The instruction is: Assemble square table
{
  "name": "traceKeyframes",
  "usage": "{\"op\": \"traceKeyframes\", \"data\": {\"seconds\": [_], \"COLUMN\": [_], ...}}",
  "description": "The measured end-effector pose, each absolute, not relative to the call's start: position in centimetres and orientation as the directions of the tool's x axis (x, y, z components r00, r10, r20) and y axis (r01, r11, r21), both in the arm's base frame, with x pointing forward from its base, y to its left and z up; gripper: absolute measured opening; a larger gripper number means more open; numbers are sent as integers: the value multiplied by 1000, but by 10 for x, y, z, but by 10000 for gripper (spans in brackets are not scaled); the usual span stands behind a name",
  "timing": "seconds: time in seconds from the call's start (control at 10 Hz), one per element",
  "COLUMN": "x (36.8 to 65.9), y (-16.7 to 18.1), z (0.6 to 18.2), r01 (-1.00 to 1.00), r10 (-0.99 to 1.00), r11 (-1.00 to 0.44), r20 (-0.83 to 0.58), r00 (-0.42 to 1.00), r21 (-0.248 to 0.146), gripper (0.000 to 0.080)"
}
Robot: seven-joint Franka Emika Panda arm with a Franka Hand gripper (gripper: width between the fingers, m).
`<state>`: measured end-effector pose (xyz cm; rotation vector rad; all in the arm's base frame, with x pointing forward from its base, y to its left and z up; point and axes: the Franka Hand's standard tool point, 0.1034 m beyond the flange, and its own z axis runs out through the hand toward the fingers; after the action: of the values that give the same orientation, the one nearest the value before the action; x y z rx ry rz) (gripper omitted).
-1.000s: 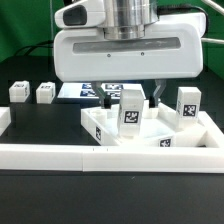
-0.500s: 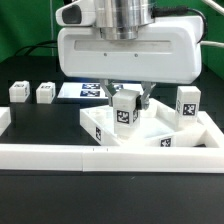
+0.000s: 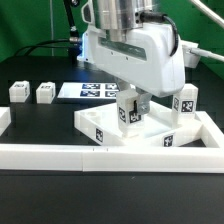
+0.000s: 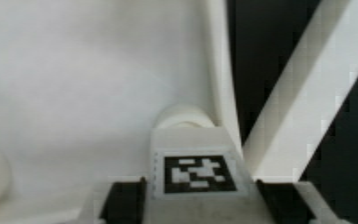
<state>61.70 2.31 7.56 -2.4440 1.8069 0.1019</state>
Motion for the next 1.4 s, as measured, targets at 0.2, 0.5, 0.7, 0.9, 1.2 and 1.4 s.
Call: {"op": "traceKeyframes", "data": {"seconds": [0.2, 0.5, 0.7, 0.9, 1.2, 1.4], "x": [618, 619, 619, 617, 616, 615], "y": [34, 36, 37, 37, 45, 43], "z": [73, 73, 73, 74, 79, 78], "r01": [-996, -997, -994, -956, -749, -614], "r10": [-989, -990, -986, -949, -745, -610], "r11": [-80, -65, -106, -291, -659, -786], "r20": [-125, -125, -124, -113, -81, -66], "r00": [82, 68, 110, 295, 663, 790], "r21": [-26, -30, -35, -46, -68, -78], "gripper": [291, 301, 481, 638, 647, 649]}}
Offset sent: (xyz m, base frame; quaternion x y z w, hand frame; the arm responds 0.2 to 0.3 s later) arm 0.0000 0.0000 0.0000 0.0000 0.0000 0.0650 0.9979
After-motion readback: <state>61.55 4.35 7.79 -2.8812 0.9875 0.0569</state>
